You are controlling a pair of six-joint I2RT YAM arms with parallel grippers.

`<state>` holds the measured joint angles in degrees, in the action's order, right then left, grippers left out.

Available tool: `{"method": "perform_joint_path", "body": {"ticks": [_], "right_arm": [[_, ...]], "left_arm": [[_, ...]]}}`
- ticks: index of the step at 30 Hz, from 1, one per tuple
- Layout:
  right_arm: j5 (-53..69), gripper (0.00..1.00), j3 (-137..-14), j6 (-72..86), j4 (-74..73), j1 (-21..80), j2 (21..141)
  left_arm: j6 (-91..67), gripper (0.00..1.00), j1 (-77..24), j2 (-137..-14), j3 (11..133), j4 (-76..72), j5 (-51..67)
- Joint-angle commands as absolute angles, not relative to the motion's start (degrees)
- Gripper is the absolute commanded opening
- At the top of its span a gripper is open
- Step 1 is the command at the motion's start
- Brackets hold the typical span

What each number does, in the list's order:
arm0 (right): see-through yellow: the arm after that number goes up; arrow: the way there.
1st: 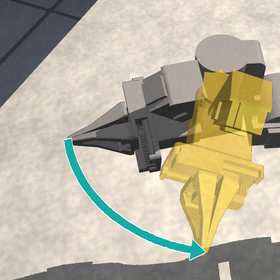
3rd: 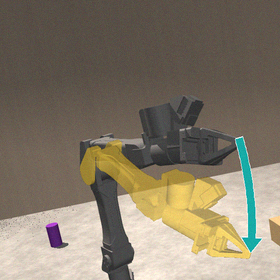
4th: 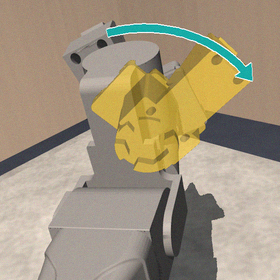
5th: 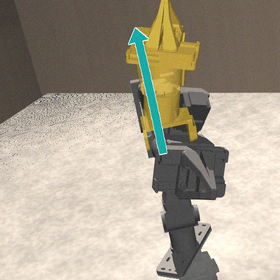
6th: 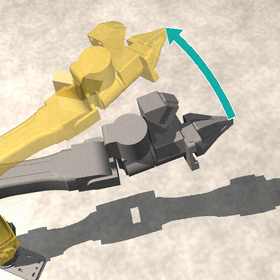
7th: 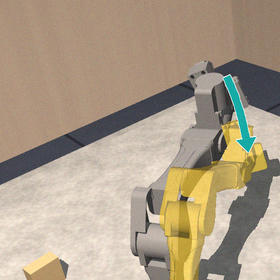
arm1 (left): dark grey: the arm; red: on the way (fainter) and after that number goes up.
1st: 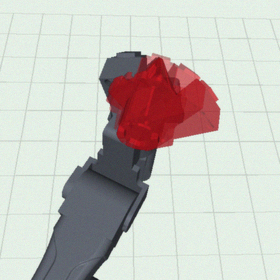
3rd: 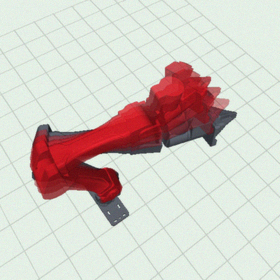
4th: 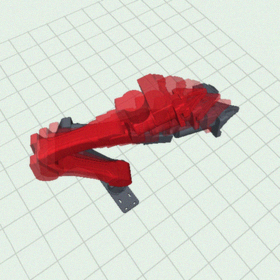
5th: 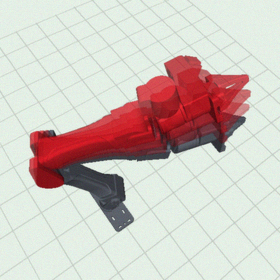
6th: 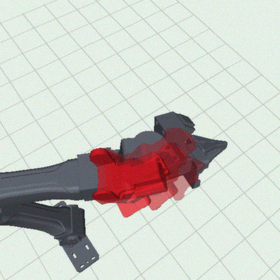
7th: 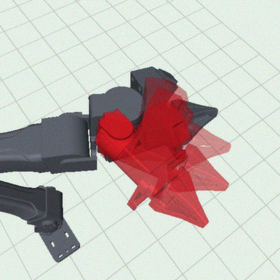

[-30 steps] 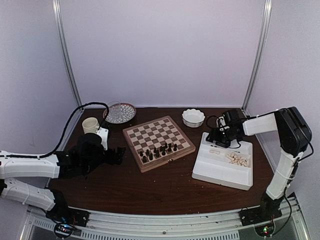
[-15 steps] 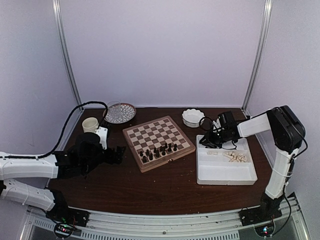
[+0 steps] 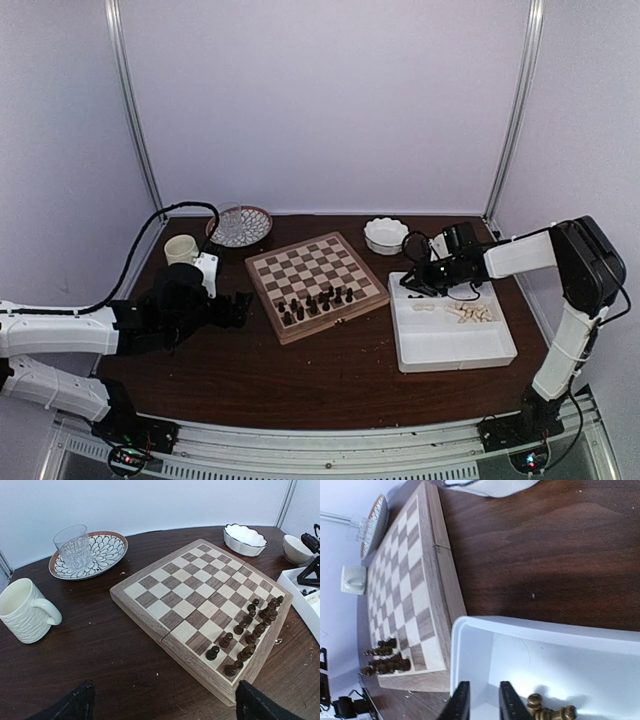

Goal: Set up the chess pieces on the board
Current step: Move the chessboard to the center of the board.

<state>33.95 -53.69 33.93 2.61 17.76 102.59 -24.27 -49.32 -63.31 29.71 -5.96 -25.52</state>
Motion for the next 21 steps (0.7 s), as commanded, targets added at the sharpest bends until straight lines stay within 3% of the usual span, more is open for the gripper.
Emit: {"method": "perform_joint_path", "body": {"ticks": [1,9,16,21], "right_arm": [[25.6,0.29,-55.87,28.91,-6.69,18.11,101.39],[19.78,0.45,-63.74,21.82,-19.21,21.36,107.23],[3.48,0.46,-72.42,16.53,-32.33,28.65,110.57],[-0.87,0.47,-75.35,15.37,-35.93,30.43,113.93]], "left_arm": [[-23.3,0.98,-49.31,-62.96,31.47,-7.21,-25.59],[-22.46,0.98,-49.26,-62.05,31.11,-7.11,-26.9],[-22.06,0.98,-49.36,-62.71,31.98,-6.41,-27.1],[-21.97,0.98,-49.31,-62.32,32.17,-6.09,-26.87]]}}
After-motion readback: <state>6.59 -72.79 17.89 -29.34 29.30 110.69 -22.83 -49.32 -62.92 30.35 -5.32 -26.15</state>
